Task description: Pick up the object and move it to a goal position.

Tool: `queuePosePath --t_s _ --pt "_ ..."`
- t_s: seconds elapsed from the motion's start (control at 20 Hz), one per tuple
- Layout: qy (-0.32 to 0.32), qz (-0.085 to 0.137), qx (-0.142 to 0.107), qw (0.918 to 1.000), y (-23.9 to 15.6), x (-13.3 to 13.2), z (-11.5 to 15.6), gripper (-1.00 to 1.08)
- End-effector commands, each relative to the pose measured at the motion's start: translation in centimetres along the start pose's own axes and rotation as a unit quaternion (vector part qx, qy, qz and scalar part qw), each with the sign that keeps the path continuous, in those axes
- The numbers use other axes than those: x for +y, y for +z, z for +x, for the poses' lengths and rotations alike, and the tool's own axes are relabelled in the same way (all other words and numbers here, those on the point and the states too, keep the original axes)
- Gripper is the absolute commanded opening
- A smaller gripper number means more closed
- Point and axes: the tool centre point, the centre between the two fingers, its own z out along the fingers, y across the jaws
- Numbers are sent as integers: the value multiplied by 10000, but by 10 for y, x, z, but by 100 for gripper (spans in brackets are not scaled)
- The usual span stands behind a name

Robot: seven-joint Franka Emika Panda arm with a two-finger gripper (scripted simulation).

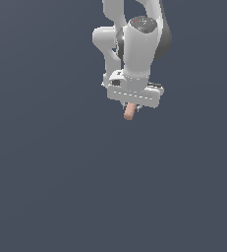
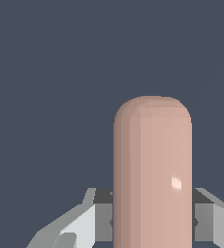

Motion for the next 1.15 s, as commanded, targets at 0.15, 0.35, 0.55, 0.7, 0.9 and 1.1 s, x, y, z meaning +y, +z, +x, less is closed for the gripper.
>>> queuePosePath --t_s 0.15,0.35,0.55,0.7,0.9,1.1 --pt "0 -4 2 10000 -53 -1 -23 -100" --pt "0 -4 2 10000 -85 -2 -37 -100" --pt "-2 -2 1 10000 -111 -3 -48 -100" --pt "-2 -2 1 10000 -126 -4 -53 -100" --pt "-2 1 -1 10000 -138 -5 -57 -100" --pt "-2 1 -1 10000 -142 -5 -59 -100"
